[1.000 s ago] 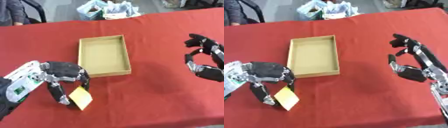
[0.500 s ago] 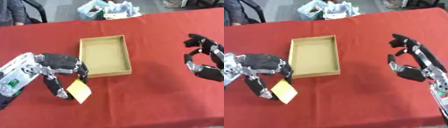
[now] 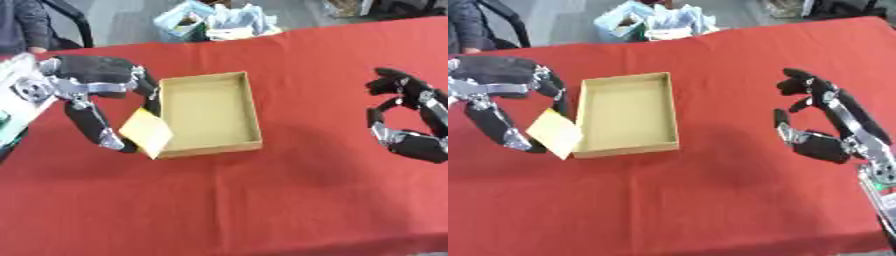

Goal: Pick up objects on the table and place them in the box.

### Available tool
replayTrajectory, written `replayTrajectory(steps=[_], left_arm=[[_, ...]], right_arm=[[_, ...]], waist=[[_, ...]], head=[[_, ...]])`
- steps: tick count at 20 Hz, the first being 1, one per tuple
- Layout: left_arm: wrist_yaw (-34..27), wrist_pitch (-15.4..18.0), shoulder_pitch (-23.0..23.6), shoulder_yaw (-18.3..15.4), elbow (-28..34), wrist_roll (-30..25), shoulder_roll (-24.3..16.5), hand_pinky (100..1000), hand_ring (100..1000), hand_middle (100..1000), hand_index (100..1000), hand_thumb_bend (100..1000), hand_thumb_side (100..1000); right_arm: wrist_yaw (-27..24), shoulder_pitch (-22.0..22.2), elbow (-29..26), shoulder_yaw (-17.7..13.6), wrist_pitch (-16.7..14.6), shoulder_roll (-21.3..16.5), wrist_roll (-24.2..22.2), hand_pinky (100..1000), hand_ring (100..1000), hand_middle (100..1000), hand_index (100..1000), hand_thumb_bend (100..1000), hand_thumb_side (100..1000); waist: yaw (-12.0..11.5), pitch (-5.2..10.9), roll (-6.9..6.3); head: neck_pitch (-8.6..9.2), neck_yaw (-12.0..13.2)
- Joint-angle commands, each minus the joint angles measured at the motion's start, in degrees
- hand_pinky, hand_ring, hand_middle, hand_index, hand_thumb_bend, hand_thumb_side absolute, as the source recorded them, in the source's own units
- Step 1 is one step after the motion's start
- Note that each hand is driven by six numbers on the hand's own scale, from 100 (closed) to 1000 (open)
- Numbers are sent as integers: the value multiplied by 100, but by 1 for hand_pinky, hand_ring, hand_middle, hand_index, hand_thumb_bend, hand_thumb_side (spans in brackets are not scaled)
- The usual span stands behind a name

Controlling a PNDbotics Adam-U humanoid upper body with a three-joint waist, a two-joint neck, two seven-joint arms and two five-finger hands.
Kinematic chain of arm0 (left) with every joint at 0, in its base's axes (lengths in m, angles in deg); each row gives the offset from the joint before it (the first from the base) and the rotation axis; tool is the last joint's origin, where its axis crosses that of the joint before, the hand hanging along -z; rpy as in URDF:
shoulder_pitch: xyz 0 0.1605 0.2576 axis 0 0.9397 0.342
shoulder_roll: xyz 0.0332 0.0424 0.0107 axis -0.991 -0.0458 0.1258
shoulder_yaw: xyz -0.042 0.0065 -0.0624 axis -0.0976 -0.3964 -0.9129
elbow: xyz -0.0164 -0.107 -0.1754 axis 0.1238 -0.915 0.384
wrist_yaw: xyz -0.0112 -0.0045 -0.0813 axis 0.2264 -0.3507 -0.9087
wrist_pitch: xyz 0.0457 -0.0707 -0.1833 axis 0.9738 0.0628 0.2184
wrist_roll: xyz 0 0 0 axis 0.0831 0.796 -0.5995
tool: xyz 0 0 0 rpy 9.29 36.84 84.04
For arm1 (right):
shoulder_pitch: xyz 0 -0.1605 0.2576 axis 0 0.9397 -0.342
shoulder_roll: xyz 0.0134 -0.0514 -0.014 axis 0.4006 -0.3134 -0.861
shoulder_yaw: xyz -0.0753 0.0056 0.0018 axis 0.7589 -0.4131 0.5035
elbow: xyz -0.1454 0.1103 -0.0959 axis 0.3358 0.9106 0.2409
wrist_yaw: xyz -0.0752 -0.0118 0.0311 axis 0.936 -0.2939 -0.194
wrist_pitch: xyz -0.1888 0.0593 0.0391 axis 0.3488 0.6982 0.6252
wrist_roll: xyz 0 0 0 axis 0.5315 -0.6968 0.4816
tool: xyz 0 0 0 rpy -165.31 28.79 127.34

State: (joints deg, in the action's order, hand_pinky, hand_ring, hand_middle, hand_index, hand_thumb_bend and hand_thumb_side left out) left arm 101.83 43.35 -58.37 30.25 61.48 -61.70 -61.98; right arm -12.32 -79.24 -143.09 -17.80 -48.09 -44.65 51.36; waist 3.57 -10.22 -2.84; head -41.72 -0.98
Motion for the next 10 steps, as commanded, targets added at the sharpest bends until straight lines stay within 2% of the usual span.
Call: replayTrajectory(steps=[1, 10], left_arm=[[125, 1176, -301, -251, -540, -1164, 248, 720, 605, 384, 559, 380, 100], [1087, 1305, -805, -686, -2051, -813, 1290, 719, 604, 398, 576, 367, 100]], right_arm=[[-43, -58, -55, -24, -18, -96, -15, 632, 809, 779, 964, 100, 267], [-73, -78, -53, 2, -30, -29, -37, 631, 809, 779, 964, 100, 269]], waist=[[19, 86, 31], [120, 70, 53]], head=[[50, -6], [64, 29]])
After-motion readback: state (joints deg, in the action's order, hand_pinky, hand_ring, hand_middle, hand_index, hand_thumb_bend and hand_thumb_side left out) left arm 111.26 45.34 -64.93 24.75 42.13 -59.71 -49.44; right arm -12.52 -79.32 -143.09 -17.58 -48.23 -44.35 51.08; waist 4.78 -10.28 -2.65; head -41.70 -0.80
